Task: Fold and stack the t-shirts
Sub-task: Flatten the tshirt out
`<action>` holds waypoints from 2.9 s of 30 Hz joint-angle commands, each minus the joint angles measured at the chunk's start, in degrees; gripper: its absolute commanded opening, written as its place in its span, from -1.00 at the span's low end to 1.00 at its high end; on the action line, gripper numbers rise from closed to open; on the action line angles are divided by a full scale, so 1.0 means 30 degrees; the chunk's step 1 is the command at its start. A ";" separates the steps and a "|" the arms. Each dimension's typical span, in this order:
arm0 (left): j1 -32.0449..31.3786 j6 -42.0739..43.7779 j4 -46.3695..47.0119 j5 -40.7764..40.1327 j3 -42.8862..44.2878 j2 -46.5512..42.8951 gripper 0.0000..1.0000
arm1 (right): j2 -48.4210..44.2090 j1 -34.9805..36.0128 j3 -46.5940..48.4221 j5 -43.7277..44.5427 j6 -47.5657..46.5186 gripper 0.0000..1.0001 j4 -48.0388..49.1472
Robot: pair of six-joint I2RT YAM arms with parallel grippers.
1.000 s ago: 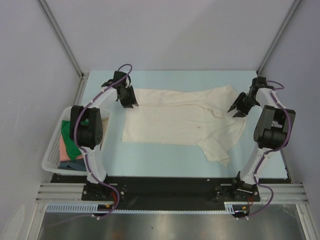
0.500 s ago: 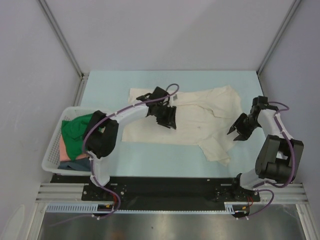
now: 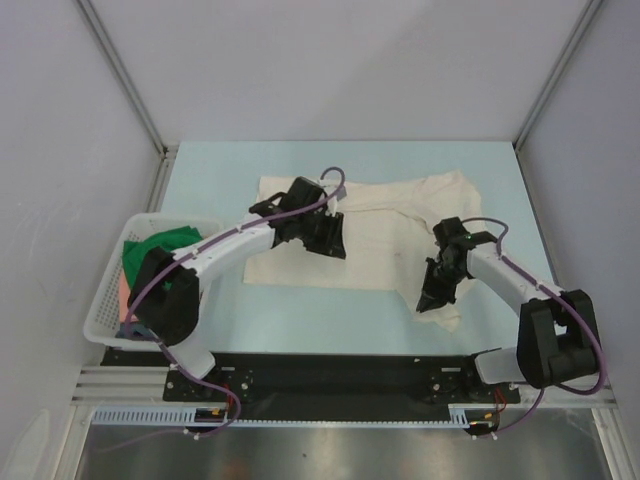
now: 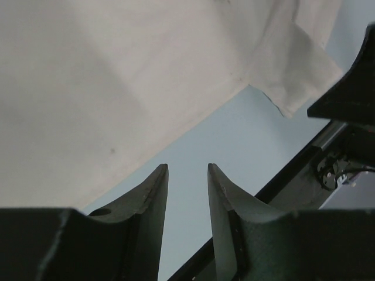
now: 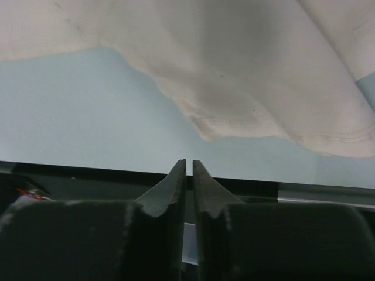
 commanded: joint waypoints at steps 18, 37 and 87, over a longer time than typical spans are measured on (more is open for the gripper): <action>0.2357 0.0093 -0.0501 -0.0606 -0.1266 -0.2807 -0.25 | 0.3355 0.2231 -0.0027 0.3246 0.0239 -1.00 0.2783; 0.3941 0.0444 -0.0471 0.0097 -0.1471 -0.2603 -0.25 | 0.4384 0.7037 0.1053 -0.1004 0.2993 -0.77 0.5072; 0.5728 -0.0287 0.0700 0.1738 -0.1763 -0.0609 -0.24 | 0.0574 -0.5912 -0.2082 0.6786 0.3023 -1.00 0.2204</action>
